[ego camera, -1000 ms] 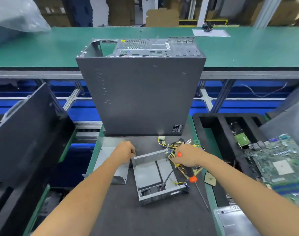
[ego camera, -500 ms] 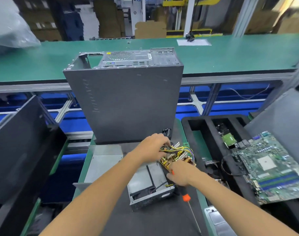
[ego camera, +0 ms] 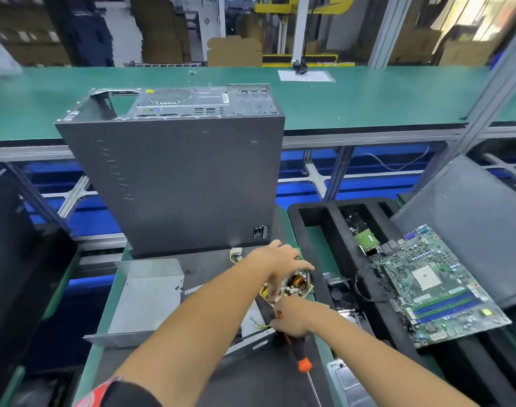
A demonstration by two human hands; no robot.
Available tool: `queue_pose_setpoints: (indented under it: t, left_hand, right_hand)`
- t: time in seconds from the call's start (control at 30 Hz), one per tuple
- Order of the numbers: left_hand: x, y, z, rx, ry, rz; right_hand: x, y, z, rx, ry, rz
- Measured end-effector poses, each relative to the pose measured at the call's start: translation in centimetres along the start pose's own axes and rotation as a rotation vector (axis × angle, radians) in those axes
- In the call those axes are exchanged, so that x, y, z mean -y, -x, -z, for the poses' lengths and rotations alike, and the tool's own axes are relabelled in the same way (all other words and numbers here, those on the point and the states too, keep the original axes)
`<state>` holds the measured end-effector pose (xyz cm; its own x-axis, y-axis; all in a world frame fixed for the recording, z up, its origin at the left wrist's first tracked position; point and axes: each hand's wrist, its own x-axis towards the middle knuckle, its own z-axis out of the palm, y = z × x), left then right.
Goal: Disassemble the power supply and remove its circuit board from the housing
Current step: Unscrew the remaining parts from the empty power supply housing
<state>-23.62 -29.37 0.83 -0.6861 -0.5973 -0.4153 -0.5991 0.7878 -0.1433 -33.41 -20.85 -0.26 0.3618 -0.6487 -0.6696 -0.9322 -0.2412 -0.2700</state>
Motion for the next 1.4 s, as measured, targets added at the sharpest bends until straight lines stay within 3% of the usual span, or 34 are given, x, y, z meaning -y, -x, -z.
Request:
queue_pose_setpoints:
  t: [0.23,0.83,1.1,1.4]
  left_hand:
    - [-0.8,0.0,-0.2,-0.002,0.016,-0.068]
    - [-0.5,-1.1,0.1,0.029,-0.038,-0.156]
    - [1.6,-0.5,1.2,-0.16,0.297,0.002]
    - [3.9,3.2,5.3,-0.283,0.504,0.072]
  right_hand:
    - [1.1,-0.8,0.6,0.165,0.154,-0.019]
    - [-0.4,-0.5,0.5,0.165,0.066,-0.003]
    - [-3.2,1.0,3.0,0.359,-0.021,-0.126]
    - [-3.2,1.5,4.2,0.311,-0.004,-0.219]
